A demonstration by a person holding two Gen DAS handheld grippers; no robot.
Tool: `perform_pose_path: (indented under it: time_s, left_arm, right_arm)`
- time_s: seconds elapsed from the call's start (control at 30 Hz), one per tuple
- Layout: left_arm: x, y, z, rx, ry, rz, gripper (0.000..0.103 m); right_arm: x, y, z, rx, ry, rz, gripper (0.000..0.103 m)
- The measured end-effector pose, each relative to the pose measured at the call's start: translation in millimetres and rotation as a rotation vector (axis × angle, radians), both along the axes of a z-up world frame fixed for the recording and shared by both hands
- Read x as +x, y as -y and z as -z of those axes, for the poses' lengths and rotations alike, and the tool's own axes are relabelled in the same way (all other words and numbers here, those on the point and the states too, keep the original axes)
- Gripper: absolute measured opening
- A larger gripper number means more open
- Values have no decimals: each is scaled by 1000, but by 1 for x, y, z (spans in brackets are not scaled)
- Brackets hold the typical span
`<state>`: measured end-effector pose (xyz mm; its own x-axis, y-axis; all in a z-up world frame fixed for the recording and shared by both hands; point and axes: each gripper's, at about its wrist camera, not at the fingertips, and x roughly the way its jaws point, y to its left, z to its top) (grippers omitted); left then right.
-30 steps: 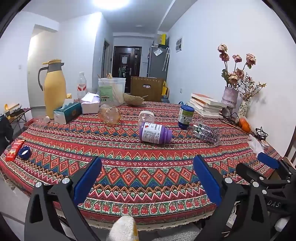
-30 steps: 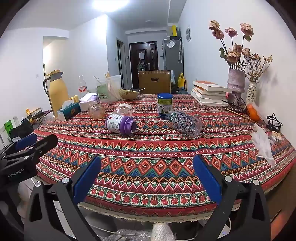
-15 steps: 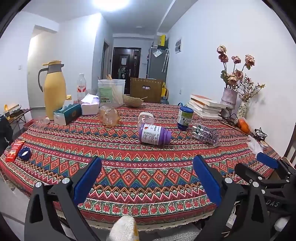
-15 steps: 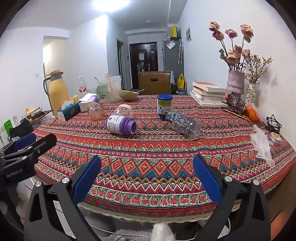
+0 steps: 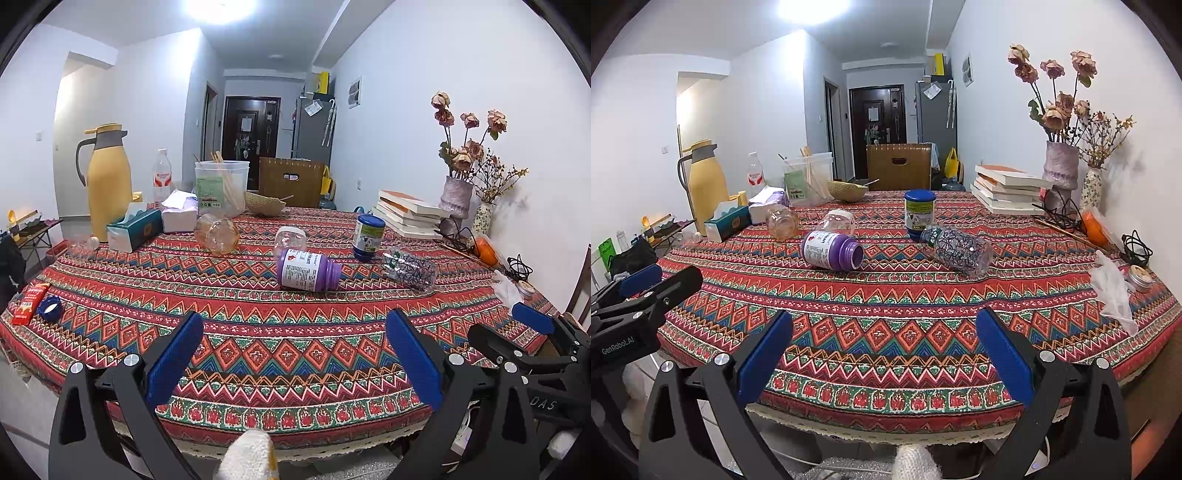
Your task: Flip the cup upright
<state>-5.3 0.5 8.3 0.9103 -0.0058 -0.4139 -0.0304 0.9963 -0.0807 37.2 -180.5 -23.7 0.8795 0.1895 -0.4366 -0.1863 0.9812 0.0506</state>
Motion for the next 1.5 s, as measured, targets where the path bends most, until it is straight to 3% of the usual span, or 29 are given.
perform_pose_path:
  time_s: [1.5]
  left_arm:
    - [-4,-2,0,2,20,5,96]
  right_arm:
    - [0,-1,-2,-6,4,2,95]
